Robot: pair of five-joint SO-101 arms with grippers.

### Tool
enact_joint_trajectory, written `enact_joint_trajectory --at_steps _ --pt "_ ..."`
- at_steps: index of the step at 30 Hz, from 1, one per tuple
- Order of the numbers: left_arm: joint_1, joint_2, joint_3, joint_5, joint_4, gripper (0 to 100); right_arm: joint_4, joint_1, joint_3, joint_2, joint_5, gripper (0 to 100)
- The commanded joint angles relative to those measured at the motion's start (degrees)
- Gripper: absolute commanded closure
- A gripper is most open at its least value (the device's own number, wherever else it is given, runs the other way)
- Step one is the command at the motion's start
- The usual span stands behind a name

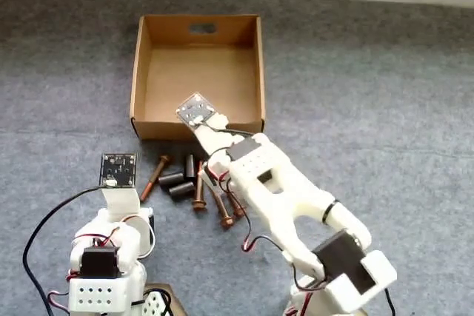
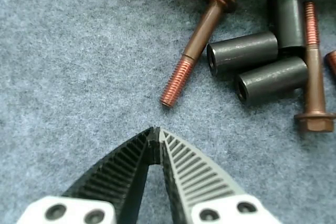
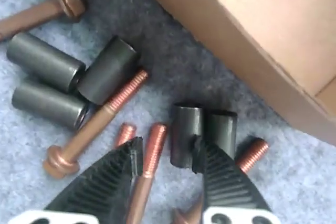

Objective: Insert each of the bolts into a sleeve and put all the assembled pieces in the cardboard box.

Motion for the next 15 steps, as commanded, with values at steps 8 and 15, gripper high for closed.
enact_joint_trajectory --at_steps 8,15 --pt "0.2 -0.4 0.9 0.4 0.0 99 -0.9 6.2 -2.1 2.6 6.6 84.3" --pt "0.2 -0.4 0.9 0.4 0.0 99 -4.3 6.1 -4.6 6.9 6.3 84.3"
